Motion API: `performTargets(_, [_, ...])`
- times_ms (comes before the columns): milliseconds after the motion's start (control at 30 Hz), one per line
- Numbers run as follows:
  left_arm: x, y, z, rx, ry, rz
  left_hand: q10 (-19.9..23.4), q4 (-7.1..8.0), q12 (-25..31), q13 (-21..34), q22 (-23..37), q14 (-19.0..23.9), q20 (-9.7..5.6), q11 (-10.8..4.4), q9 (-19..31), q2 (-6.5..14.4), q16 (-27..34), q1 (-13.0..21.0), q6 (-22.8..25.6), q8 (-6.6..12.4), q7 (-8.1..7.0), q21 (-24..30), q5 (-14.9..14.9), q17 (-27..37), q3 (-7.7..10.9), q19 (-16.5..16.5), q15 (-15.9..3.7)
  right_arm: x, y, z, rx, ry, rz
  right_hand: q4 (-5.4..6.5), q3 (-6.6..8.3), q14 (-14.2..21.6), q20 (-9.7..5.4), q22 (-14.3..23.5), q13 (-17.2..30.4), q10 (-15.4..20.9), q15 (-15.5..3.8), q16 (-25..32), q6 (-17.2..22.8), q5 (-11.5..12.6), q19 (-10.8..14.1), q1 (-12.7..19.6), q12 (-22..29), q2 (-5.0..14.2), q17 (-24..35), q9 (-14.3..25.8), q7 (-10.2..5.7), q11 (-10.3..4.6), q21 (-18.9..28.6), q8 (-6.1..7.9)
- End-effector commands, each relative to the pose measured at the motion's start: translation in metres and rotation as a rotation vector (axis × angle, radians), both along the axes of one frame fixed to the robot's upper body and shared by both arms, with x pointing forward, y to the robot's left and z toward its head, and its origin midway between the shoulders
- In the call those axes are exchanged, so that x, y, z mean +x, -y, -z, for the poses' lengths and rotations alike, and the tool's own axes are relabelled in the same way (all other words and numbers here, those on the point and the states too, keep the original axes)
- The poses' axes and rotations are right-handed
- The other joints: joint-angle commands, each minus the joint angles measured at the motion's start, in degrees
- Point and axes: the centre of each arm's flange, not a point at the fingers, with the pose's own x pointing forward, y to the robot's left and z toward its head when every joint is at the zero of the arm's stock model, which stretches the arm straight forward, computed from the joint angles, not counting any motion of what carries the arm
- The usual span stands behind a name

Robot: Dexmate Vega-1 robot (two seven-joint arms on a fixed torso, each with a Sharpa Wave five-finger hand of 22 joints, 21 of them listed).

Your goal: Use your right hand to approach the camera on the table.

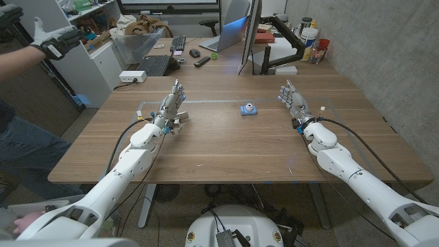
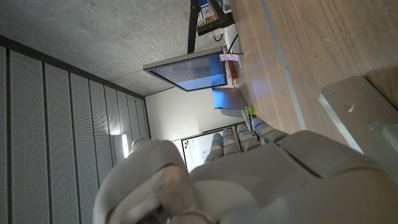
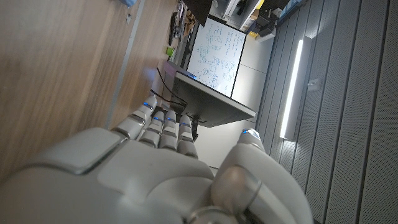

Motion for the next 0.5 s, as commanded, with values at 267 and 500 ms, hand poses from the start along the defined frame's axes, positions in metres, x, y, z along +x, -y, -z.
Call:
performTargets(267, [0.0008,0.0006,-0.0166,0.026,0.02,0.004,0.2,-0.02,0.3,0.3,0.1,-0.5,-1.04,-0.2,0.1,0.4,0.4,0.7,0.0,0.25,-0.12,0.2,0.1,0.1,-0.33,-0.7,-0.15,0.0008,-0.0018,-0.0027,-0.008,0.021,0.005,0.02,0.26,0.6,-0.92,0.3,0.2,0.5,-0.24,0.4,0.3,0.2,0.5,0.1,0.2,0.2,0.3,0.3,-0.25,-0.55,0.4,0.26])
performTargets(500, [-0.0025,-0.001,-0.0163,0.03,0.019,-0.004,0.3,-0.01,0.3,0.3,0.1,-0.5,-0.91,-0.18,0.1,0.4,0.4,0.8,0.0,0.23,-0.15,0.1,0.1,0.1,-0.32,-0.8,-0.17,0.0009,-0.0022,-0.0059,-0.01,0.054,0.01,-0.02,0.27,0.6,-0.93,0.3,0.2,0.6,-0.41,0.4,0.4,0.2,0.4,0.2,0.2,0.24,0.3,0.3,-0.56,-0.85,0.4,0.26])
